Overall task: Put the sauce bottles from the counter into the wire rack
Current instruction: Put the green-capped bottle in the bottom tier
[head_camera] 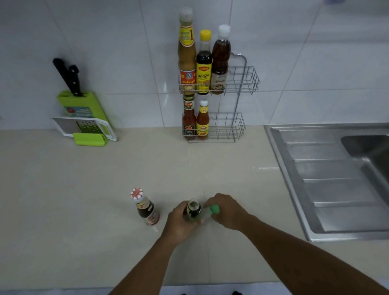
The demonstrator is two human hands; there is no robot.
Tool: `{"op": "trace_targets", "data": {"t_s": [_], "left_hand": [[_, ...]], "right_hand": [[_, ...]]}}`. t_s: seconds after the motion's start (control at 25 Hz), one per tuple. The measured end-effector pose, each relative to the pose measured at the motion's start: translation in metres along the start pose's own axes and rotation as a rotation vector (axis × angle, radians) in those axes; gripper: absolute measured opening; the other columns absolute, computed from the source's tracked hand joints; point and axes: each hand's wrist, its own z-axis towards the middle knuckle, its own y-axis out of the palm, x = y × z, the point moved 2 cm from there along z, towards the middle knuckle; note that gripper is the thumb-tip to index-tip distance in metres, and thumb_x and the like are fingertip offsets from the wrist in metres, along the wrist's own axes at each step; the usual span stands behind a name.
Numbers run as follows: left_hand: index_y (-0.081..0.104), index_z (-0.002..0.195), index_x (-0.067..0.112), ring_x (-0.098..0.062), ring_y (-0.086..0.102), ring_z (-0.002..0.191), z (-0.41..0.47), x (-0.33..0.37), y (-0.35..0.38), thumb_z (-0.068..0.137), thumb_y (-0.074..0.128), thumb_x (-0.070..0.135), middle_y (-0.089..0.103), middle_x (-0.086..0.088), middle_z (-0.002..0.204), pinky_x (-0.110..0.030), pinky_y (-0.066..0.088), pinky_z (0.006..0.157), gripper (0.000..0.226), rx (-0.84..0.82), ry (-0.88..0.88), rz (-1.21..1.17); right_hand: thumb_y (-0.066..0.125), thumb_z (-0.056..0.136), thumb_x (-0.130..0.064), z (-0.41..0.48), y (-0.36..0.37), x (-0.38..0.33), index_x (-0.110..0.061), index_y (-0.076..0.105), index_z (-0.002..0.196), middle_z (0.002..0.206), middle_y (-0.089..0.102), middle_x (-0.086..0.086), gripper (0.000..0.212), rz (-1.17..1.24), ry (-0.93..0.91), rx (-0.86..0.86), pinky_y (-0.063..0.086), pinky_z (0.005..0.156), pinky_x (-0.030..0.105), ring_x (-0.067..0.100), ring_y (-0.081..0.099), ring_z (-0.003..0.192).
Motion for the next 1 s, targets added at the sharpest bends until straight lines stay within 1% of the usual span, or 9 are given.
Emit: {"op": "trace_targets", "data": {"t_s": [0.12,0.24,0.32,0.4,0.52,0.64,0.76,0.88,1.0], "left_hand": [[0.062,0.114,0.033,-0.014,0.064,0.106,0.001,0.009,0.003,0.081,0.080,0.036,0.069,0.009,0.107,-0.014,0.043,0.078,0.037,0.004,0.074,-0.031],[0.063,0.115,0.029,-0.010,0.063,0.099,0.005,0.039,-0.002,0.084,0.074,0.040,0.067,0.005,0.106,-0.019,0.045,0.079,0.035,-0.025,0.195,-0.021],[0.063,0.107,0.031,-0.012,0.061,0.088,0.009,0.064,-0.010,0.082,0.072,0.043,0.063,0.001,0.097,-0.025,0.045,0.073,0.030,0.004,0.291,0.022],[0.059,0.099,0.035,-0.018,0.058,0.090,0.012,0.087,-0.018,0.078,0.069,0.043,0.060,0.000,0.094,-0.030,0.044,0.072,0.025,0.030,0.325,0.060],[0.058,0.095,0.032,-0.016,0.058,0.084,0.006,0.123,-0.033,0.073,0.066,0.037,0.061,0.003,0.090,-0.033,0.044,0.068,0.023,0.038,0.376,0.114],[0.062,0.094,0.029,-0.015,0.059,0.070,-0.004,0.153,-0.045,0.070,0.067,0.036,0.067,0.001,0.084,-0.030,0.045,0.062,0.025,0.003,0.350,0.091],[0.064,0.088,0.023,-0.017,0.058,0.064,-0.002,0.171,-0.053,0.065,0.065,0.029,0.065,0.001,0.073,-0.031,0.044,0.060,0.024,-0.090,0.272,0.048],[0.056,0.076,0.012,-0.025,0.051,0.064,0.001,0.180,-0.060,0.062,0.061,0.013,0.055,-0.009,0.066,-0.036,0.038,0.063,0.015,-0.309,0.224,-0.102],[0.059,0.076,0.015,-0.026,0.050,0.059,0.001,0.183,-0.063,0.064,0.064,0.014,0.056,-0.011,0.062,-0.035,0.041,0.060,0.013,-0.397,0.234,-0.113]], "right_hand": [[0.080,0.074,-0.001,-0.003,-0.038,-0.013,-0.017,0.066,0.122,0.106,0.068,0.004,0.052,0.222,-0.046,0.076,0.053,0.077,0.024,0.016,0.063,0.084],[0.084,0.071,-0.001,-0.004,-0.089,-0.040,-0.022,0.063,0.119,0.096,0.065,-0.008,0.056,0.344,-0.060,0.165,0.056,0.071,0.029,0.009,0.057,0.069],[0.084,0.073,0.000,-0.005,-0.127,-0.054,-0.025,0.067,0.110,0.090,0.064,-0.014,0.048,0.332,-0.080,0.196,0.055,0.068,0.025,0.003,0.055,0.068],[0.084,0.075,0.002,-0.011,-0.163,-0.067,-0.022,0.073,0.107,0.087,0.063,-0.015,0.041,0.303,-0.165,0.201,0.050,0.065,0.017,-0.002,0.059,0.070],[0.082,0.076,0.007,-0.021,-0.206,-0.085,-0.013,0.077,0.108,0.102,0.069,-0.007,0.038,0.282,-0.368,0.155,0.060,0.076,0.024,0.009,0.069,0.094],[0.080,0.079,0.005,-0.024,-0.231,-0.103,-0.014,0.078,0.112,0.110,0.070,-0.002,0.038,0.039,-0.541,0.132,0.061,0.083,0.025,0.011,0.069,0.100],[0.082,0.080,0.000,-0.023,-0.248,-0.113,-0.016,0.078,0.114,0.113,0.072,-0.003,0.038,-0.130,-0.632,0.131,0.060,0.083,0.025,0.009,0.069,0.099],[0.084,0.080,-0.003,-0.022,-0.257,-0.119,-0.017,0.080,0.112,0.112,0.074,-0.002,0.036,-0.168,-0.726,0.141,0.060,0.081,0.027,0.009,0.071,0.096],[0.087,0.078,-0.013,-0.021,-0.265,-0.120,-0.018,0.079,0.115,0.102,0.078,-0.002,0.038,-0.132,-0.638,0.070,0.062,0.078,0.028,0.011,0.073,0.088]]}}
